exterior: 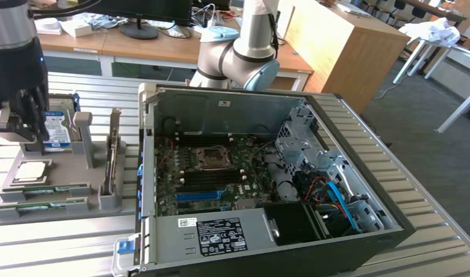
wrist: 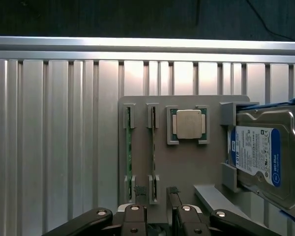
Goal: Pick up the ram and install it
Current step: 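Pick up the ram and move it above insertion slot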
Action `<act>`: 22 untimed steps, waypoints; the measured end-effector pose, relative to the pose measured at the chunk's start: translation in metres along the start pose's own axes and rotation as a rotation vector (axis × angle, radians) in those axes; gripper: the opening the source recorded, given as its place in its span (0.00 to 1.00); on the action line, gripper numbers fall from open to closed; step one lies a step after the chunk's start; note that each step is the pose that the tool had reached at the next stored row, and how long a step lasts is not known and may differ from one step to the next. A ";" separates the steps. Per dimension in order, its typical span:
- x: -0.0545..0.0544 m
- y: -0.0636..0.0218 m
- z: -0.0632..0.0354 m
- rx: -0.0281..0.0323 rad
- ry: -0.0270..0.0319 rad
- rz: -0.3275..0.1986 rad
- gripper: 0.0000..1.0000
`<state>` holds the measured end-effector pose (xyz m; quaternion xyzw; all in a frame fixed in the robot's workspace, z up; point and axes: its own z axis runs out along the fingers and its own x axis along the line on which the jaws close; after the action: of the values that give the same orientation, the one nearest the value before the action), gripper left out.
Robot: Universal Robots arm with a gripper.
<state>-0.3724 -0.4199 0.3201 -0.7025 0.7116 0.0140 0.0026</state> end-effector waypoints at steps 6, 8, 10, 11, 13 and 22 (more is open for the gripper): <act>0.000 -0.0002 0.0123 0.0000 0.0001 0.000 0.30; 0.000 -0.0003 0.0157 0.0000 0.0000 0.000 0.30; 0.000 -0.0003 0.0190 0.0000 0.0000 0.000 0.30; 0.000 -0.0003 0.0204 0.0000 0.0000 0.000 0.30; 0.001 -0.0004 0.0232 0.0000 0.0000 0.000 0.30; 0.001 -0.0006 0.0354 0.0000 0.0000 0.000 0.30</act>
<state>-0.3724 -0.4199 0.2847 -0.7026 0.7115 0.0140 0.0026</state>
